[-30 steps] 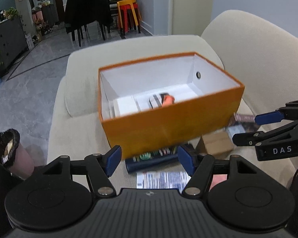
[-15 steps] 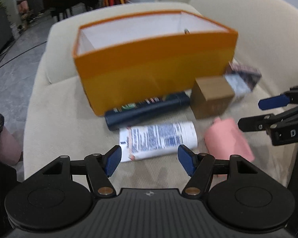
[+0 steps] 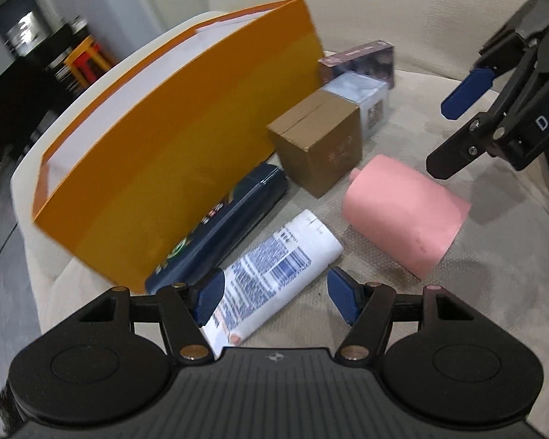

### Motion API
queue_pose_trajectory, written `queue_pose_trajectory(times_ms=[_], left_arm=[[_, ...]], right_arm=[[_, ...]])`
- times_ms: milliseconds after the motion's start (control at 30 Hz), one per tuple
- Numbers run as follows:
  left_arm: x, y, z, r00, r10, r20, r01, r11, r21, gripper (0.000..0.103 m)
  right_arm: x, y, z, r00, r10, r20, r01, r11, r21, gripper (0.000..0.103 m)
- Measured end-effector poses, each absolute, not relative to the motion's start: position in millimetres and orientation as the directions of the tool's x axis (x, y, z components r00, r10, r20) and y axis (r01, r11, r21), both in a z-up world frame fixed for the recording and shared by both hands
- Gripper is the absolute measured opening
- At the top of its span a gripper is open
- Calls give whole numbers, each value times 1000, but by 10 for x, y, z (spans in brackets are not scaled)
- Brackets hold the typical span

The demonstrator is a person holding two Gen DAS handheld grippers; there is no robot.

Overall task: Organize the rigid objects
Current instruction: 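Withdraw both tools from the orange box back toward the remaining items, then grasp the white tube with the left tool while the right tool grasps the pink roll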

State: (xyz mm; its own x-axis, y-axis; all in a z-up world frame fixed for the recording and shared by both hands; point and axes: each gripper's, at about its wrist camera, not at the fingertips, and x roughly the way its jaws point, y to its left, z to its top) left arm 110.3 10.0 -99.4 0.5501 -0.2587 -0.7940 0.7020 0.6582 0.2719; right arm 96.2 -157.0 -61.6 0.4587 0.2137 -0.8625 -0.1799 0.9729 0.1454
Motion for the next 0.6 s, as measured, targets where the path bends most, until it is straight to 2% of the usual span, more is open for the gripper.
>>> queue_pose_trajectory(times_ms=[233,400,467,533,600], left_arm=[[1225,-21,-1146,519,-260,-814,775,545,321,77],[1349,-102,-1154,489,-301,-819,824,468,319,78],[1387,-116,-1186,475,-315,-822,843,431,322,82],[1464,-89,-1186,440,-324,-837,853,442,277,82],[1589,-42,-1172,373,-336,-865,848,502,171,69]], right_arm=[[940,-1546,-649,446,216,-868,-182,972,148,72],[941,-1520,-648,440,210,-873,-189,972,139,72],[940,-1513,-646,437,207,-875,-192,972,135,72],[937,-1510,-641,435,205,-877,-196,972,130,72],[931,-1504,-636,435,203,-877,-199,972,126,72]])
